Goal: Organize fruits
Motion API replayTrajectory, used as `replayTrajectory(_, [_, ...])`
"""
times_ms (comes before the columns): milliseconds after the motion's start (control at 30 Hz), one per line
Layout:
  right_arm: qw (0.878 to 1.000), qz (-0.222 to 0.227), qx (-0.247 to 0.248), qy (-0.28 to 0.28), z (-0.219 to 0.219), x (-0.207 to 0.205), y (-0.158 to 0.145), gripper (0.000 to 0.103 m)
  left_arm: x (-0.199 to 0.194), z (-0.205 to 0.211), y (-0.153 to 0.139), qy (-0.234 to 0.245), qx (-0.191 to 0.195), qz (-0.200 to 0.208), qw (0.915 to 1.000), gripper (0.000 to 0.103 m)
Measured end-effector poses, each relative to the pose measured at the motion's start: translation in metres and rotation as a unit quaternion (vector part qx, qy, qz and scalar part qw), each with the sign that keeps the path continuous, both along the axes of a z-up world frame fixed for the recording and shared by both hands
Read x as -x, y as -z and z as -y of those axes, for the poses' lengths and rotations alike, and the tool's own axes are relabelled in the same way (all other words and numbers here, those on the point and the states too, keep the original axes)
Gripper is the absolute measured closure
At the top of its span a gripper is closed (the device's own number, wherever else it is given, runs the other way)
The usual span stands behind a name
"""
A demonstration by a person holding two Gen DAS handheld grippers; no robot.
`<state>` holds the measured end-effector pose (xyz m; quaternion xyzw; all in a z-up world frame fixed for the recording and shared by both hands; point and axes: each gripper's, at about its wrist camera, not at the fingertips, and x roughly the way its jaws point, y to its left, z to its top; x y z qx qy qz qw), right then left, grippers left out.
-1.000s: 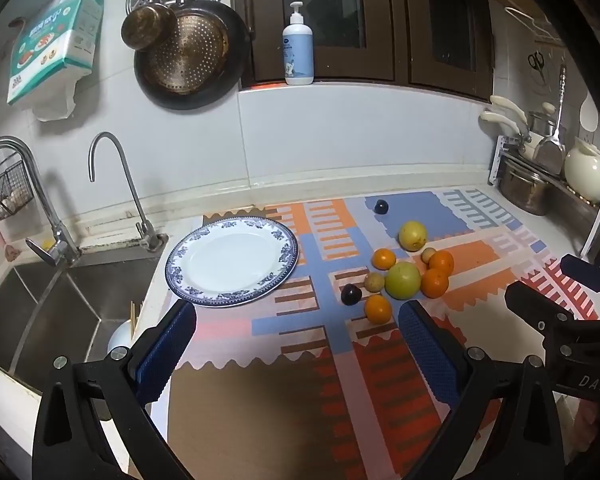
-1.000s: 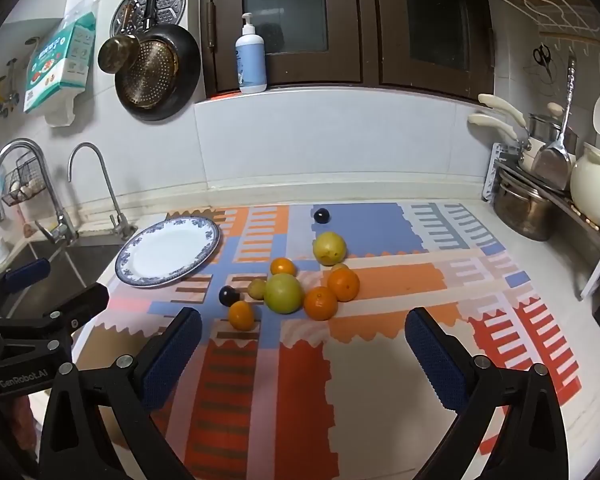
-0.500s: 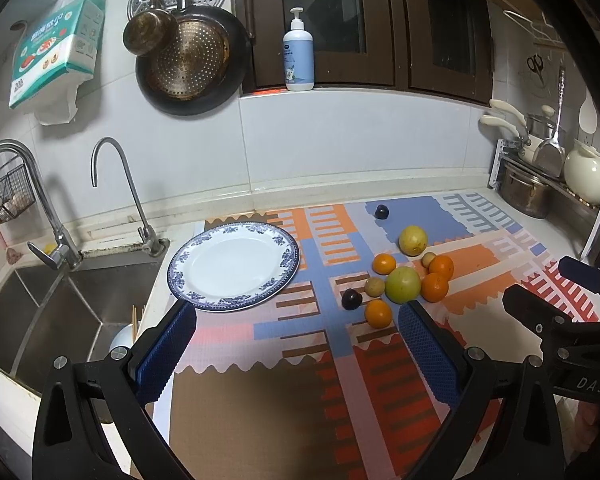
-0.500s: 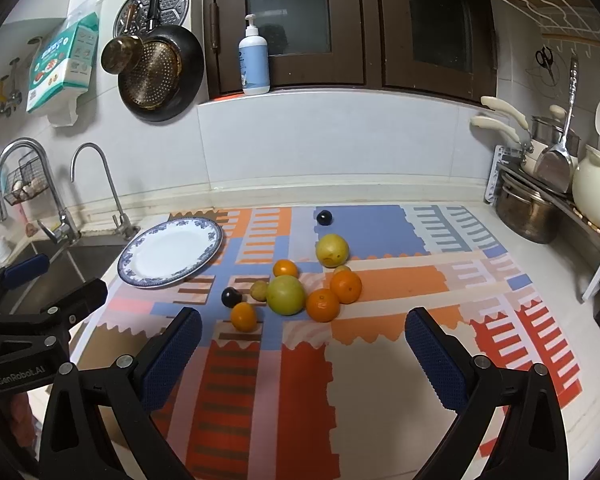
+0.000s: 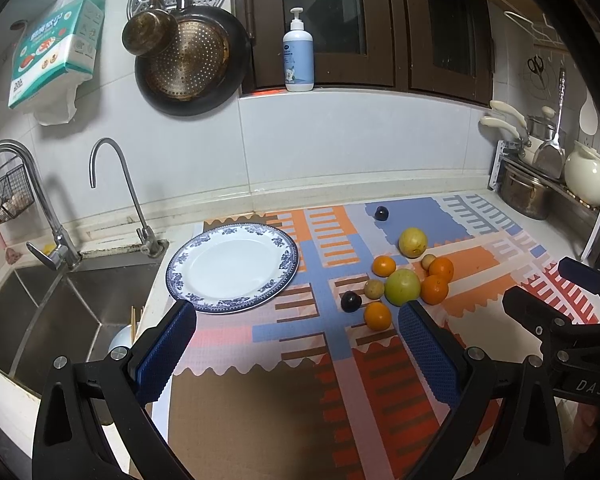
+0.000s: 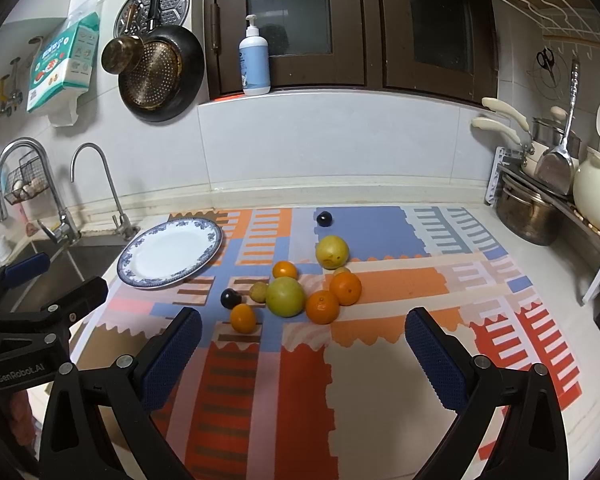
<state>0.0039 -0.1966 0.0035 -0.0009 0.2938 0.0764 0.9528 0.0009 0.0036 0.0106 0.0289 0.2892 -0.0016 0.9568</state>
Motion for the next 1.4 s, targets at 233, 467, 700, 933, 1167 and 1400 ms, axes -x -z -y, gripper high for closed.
replayTrajectory(233, [1.0,-0.001,0.0,-0.001,0.0,-0.001,-0.001,0.001,0.0,0.0,0.0,-0.001,-0.001,0.0,1.0,0.0])
replayTrajectory(467, [1.0,-0.001,0.001,-0.002,0.0,-0.001,0.0,0.001,-0.001,0.0,0.0,-0.001,0.0,0.0,1.0,0.0])
replayTrajectory(700, [1.0,-0.001,0.001,-0.003,0.0,-0.001,0.0,0.001,-0.001,0.0,0.0,-0.001,0.0,0.0,1.0,0.0])
replayTrajectory(933, [1.0,-0.001,0.001,-0.003,-0.001,-0.002,0.0,0.001,0.0,0.0,0.001,-0.001,0.0,0.0,1.0,0.0])
replayTrajectory(1167, [1.0,-0.002,0.001,-0.004,0.0,-0.003,0.001,0.001,-0.005,0.002,0.0,0.0,0.001,-0.002,1.0,0.0])
replayTrajectory(1400, [1.0,-0.004,0.0,-0.004,-0.001,-0.005,0.002,0.001,-0.013,0.007,0.005,0.001,0.003,-0.008,1.0,0.0])
